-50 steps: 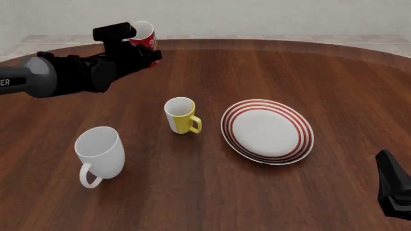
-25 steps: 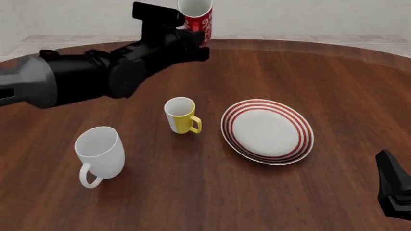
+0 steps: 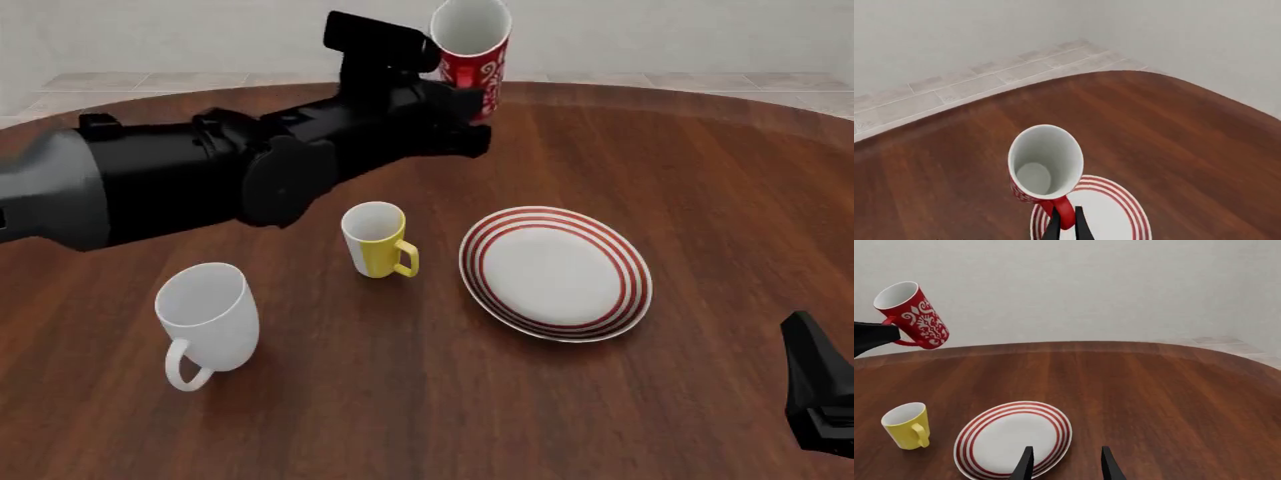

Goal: Pick up the red mug and put it on the plate

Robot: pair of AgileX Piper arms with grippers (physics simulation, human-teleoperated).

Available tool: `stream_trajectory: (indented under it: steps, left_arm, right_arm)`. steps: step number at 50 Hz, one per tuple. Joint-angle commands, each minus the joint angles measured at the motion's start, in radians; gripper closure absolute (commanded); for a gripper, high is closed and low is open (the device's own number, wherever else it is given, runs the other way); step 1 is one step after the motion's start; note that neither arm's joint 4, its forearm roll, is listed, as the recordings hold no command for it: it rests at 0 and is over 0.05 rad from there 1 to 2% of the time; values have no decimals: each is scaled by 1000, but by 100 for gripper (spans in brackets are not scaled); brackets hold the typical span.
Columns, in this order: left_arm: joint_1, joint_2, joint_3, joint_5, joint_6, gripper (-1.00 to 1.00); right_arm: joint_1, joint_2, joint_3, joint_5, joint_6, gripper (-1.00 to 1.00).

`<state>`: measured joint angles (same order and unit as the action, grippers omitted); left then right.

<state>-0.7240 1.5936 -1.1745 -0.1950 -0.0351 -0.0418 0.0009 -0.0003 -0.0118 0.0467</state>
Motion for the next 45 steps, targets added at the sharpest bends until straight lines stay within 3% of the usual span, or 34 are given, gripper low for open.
stream_trajectory:
  steps: [1,7,23,45]
  left_arm:
    - [-57,-24,-8,61,-5,100]
    - [-121,-28,-6,71,-28,100]
    - [-187,-38,15,83,-74,100]
    - [-241,-26,72,22,-58,100]
  right_arm:
    - [-1,0,0,-1,2,-100]
    - [1,0,0,-1,0,-100]
    - [0,0,0,0,-4,-100]
    - [3,0,0,1,-6,-100]
